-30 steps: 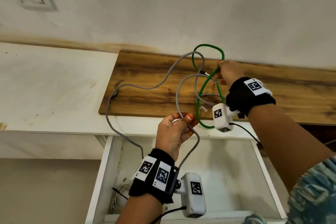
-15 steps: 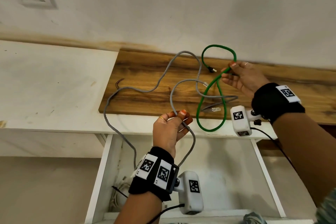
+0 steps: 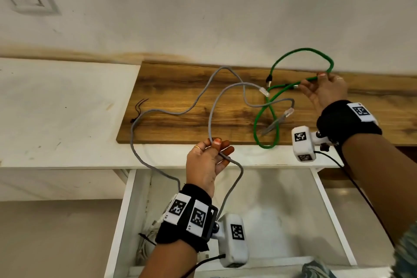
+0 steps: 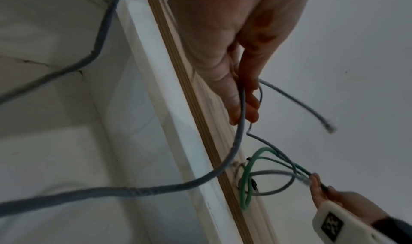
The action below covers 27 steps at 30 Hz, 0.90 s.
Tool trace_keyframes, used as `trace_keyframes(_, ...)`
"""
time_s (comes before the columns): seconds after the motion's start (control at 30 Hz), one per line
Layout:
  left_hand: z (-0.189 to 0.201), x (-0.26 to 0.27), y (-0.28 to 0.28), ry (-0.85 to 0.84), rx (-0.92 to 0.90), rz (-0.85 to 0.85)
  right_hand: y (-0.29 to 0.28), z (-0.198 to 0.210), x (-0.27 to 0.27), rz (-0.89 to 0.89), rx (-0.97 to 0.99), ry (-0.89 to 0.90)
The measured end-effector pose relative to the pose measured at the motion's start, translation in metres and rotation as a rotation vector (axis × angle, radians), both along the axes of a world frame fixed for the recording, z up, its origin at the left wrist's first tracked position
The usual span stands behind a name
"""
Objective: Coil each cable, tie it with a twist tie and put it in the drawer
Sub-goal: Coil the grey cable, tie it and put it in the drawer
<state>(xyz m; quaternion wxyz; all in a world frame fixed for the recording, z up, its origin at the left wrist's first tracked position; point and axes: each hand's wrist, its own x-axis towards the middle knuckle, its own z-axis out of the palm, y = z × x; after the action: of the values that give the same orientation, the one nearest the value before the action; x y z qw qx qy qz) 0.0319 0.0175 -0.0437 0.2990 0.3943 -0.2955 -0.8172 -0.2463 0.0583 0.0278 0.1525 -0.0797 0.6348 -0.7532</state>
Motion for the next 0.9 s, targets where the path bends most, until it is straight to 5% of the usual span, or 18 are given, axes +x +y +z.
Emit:
trace_keyframes(0.23,-0.006,-0.006,0.004,-0.126,-0.038,-0.083,-0.034,-0.009,-0.013,0.016,0.009,-0.087)
trace_keyframes(0.43,-0.008,-0.007,0.004,-0.160,-0.009,-0.086,-0.041,-0.046,-0.015,0.281,0.588,-0.042)
trace_keyframes(0.57,-0.009,-0.008,0.002,-0.198,-0.009,-0.075,-0.031,-0.055,-0.012,0.261,0.744,0.064)
trace_keyframes(0.7,-0.008,-0.008,0.002,-0.193,0.005,-0.052,-0.010,-0.053,-0.006,0.339,0.618,-0.130)
trace_keyframes(0.9,-0.005,-0.006,0.001,-0.161,0.050,-0.011,0.020,-0.048,-0.014,0.527,0.441,-0.168)
